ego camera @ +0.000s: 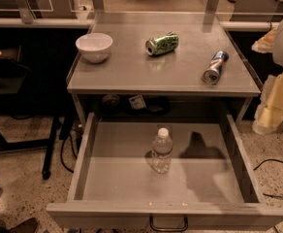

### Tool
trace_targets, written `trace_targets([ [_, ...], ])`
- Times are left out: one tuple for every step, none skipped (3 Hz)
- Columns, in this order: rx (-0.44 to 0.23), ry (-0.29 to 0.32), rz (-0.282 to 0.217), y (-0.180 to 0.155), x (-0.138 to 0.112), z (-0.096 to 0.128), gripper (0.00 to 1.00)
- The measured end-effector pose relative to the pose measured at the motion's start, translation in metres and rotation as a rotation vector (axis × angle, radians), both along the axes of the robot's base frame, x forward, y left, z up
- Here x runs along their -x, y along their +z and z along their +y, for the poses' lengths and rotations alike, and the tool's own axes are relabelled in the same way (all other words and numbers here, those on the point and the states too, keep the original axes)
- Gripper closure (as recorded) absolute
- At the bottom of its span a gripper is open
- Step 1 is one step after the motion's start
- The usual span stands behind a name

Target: Pick water bottle from top drawer and place on counter

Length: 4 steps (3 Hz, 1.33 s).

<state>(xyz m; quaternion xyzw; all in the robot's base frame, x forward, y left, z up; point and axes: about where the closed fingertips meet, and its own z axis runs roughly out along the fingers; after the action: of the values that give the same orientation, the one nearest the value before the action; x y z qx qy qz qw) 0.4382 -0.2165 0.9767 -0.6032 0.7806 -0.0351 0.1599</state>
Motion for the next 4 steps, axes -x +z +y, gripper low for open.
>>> trace_targets([
  [0.000,0.000,0.000,0.000,0.000,0.000,0.00],
  [-0.020,0.003,-0.007,-0.002,0.000,0.001,0.00],
  [-0.103,-0.044,0.015,-0.038,0.006,0.010,0.00],
  [-0.208,-0.111,0.071,-0.096,0.006,0.021,0.00],
])
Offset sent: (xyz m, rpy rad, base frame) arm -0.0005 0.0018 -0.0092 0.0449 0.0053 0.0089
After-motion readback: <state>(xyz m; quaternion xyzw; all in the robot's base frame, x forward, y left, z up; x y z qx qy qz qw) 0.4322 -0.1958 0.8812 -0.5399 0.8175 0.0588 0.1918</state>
